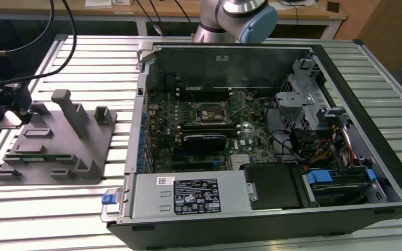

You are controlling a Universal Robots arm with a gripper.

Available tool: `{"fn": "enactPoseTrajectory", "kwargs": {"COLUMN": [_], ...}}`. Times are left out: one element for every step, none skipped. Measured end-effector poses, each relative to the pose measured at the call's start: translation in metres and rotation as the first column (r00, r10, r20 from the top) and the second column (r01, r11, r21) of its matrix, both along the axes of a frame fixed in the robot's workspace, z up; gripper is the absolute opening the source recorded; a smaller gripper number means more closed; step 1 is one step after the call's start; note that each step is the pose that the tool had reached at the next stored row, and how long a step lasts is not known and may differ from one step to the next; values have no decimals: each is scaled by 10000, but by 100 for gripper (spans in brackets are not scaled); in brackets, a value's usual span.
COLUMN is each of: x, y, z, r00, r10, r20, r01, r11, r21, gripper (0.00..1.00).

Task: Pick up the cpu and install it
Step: 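Pick up the cpu and move it towards the insertion slot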

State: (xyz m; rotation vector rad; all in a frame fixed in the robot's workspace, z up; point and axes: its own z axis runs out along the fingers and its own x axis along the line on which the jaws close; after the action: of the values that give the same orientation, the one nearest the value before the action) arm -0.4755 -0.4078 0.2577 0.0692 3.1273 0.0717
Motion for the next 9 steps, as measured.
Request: {"fn": "enactPoseTrajectory", "kwargs": {"x": [0,0,0,0,0,0,0,0,0], "y": [0,0,0,0,0,0,0,0,0], "z": [10,20,29,39,50,59,65,68,73], "r00": [10000,10000,10000,10000,10000,10000,10000,10000,10000], "r10": [0,0,0,0,0,0,0,0,0], "r20": [0,1,0,1,1,1,1,3,2], "r01": [0,0,0,0,0,0,0,0,0], "r11": [10000,10000,10000,10000,10000,10000,10000,10000,10000], "r21": [1,1,0,0,0,1,0,1,1], "gripper": [55,55,55,55,55,55,55,55,55]}}
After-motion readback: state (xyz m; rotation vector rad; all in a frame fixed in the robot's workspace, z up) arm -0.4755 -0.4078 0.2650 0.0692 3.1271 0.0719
